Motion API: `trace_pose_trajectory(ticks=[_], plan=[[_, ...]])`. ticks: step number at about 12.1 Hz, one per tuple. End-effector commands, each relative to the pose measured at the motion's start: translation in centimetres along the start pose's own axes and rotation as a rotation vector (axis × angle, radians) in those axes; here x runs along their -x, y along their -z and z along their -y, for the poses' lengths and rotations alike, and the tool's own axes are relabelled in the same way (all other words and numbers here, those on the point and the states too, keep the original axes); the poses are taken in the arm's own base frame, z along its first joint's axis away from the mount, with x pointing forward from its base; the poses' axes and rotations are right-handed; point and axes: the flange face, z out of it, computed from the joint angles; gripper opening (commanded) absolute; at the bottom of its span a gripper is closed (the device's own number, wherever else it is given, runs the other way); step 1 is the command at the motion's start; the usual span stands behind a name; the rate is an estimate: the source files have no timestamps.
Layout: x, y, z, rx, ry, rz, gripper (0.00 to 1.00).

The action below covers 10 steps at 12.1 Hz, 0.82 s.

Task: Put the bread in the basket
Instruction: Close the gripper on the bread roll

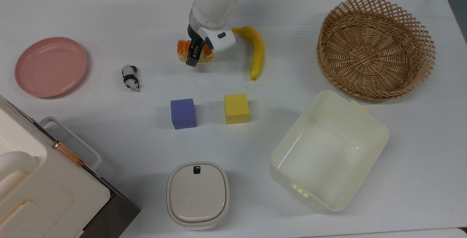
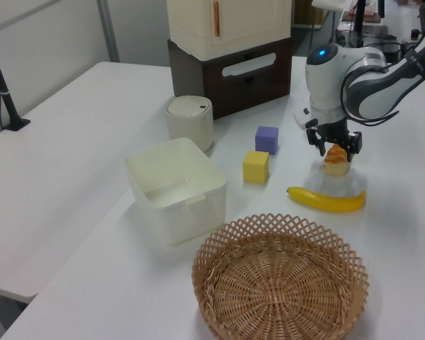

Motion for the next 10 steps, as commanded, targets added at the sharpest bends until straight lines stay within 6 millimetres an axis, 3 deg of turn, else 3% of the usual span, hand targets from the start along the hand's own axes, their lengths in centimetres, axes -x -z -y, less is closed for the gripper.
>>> trace_pose_trajectory(ticks=[1,4,10], plan=[[-0.2,0.2,0.2,0.023,0.025,0.008,0.50],[0.5,1.6,0.2,0.020,0.004,0.012,0.37],[2.6,9.2,-1.7,-0.053,-0.208,-0.053,0.37]])
